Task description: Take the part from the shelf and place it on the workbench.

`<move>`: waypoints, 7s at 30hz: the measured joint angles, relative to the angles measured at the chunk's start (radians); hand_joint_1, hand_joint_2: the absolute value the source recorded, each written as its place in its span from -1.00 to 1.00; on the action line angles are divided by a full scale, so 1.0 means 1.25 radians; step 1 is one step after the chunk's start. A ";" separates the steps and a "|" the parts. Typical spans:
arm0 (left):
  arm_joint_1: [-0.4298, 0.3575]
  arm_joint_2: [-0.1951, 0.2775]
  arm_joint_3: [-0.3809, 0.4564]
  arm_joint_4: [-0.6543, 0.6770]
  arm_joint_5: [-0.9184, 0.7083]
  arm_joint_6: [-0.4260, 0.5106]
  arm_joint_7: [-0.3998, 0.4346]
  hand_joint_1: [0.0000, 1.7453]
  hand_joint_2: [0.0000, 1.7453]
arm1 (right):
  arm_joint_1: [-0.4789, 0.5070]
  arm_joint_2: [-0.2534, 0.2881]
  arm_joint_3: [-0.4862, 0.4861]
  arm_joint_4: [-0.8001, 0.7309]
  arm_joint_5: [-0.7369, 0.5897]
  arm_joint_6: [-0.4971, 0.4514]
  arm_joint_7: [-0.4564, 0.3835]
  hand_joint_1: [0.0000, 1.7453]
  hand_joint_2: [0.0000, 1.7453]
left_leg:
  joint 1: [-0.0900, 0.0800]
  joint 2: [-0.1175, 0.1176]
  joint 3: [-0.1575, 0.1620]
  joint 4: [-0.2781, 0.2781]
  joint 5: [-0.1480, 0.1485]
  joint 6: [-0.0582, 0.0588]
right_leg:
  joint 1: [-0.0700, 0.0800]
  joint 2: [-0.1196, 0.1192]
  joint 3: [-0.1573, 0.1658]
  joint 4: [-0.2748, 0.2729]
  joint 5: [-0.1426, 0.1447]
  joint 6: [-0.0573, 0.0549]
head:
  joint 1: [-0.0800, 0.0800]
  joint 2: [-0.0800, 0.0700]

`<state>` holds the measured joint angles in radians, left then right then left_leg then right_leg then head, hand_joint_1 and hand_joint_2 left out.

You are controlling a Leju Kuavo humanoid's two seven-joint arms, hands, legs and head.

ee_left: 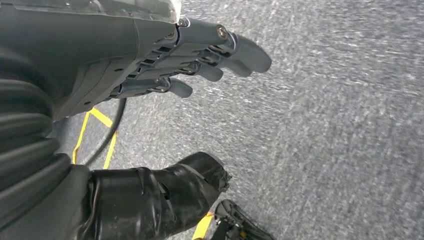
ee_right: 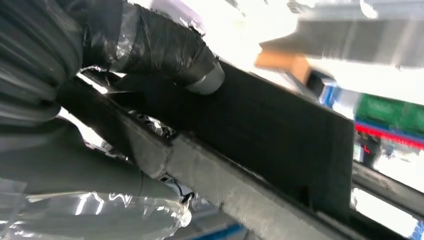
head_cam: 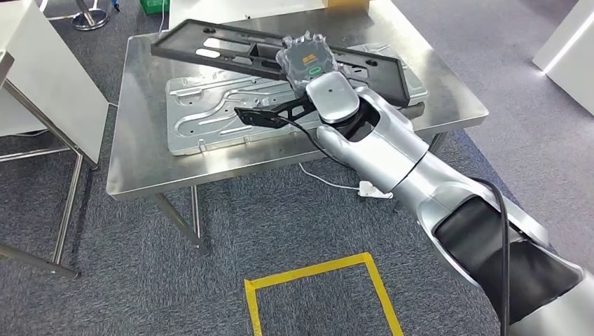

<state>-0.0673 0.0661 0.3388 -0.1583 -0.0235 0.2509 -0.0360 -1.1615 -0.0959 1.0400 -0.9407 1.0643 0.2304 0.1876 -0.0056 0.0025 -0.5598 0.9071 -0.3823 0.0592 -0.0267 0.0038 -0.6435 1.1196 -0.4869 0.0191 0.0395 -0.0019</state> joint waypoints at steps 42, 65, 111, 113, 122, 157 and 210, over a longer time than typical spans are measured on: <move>0.001 -0.001 0.000 0.001 0.002 -0.014 0.002 -1.00 1.00 | 0.004 0.061 0.015 0.084 0.011 -0.032 -0.027 1.00 1.00 | -0.006 -0.014 -0.011 0.091 -0.079 -0.018 | 0.001 0.007 -0.022 -0.049 0.063 -0.008 | -0.005 0.000; -0.003 -0.016 0.000 0.000 -0.009 -0.016 -0.002 -1.00 1.00 | 0.028 0.112 0.029 0.148 -0.002 -0.076 -0.069 1.00 1.00 | -0.003 -0.003 -0.004 0.007 -0.006 0.006 | 0.002 0.004 -0.047 0.086 -0.037 0.000 | -0.004 0.000; -0.001 -0.019 0.001 0.000 -0.017 -0.017 -0.011 -1.00 1.00 | 0.072 0.155 0.049 0.218 -0.016 -0.099 -0.097 1.00 1.00 | -0.003 -0.006 -0.083 0.229 -0.146 -0.032 | 0.000 0.007 -0.003 -0.059 0.052 -0.026 | -0.011 0.000; -0.001 -0.020 0.001 0.000 -0.017 -0.018 -0.013 -1.00 1.00 | 0.074 0.155 0.049 0.220 -0.017 -0.099 -0.097 1.00 1.00 | 0.002 -0.005 -0.138 0.314 -0.162 -0.038 | -0.001 0.007 0.005 -0.061 0.048 -0.026 | -0.011 0.000; 0.000 -0.012 0.003 0.000 0.003 -0.028 -0.026 -1.00 1.00 | 0.078 0.155 0.049 0.220 -0.020 -0.105 -0.100 1.00 1.00 | -0.013 -0.007 -0.043 0.053 -0.008 0.006 | -0.003 0.013 0.036 -0.091 0.043 -0.010 | -0.012 0.000; -0.002 -0.011 0.014 0.000 0.004 -0.056 -0.052 -1.00 -1.00 | 0.069 0.138 0.050 0.222 -0.031 -0.117 -0.100 -1.00 -1.00 | 0.001 0.001 0.007 0.001 -0.008 -0.003 | -0.003 0.004 0.003 -0.020 0.007 0.003 | -0.002 0.000; -0.002 -0.032 0.024 0.000 0.002 -0.046 -0.033 -1.00 -1.00 | 0.092 0.092 0.050 0.187 -0.028 -0.071 -0.083 -1.00 -1.00 | -0.009 0.001 -0.074 0.245 -0.103 -0.003 | 0.008 0.002 -0.002 -0.059 0.056 -0.021 | -0.009 0.000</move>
<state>-0.0703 0.0261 0.3690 -0.1587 -0.0208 0.1930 -0.0775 -1.0462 0.0190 1.1021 -0.7073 1.0288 0.1421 0.0843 -0.0174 0.0036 -0.6528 1.2132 -0.5116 0.0550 -0.0171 0.0060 -0.6458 1.0463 -0.4171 -0.0072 0.0279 -0.0019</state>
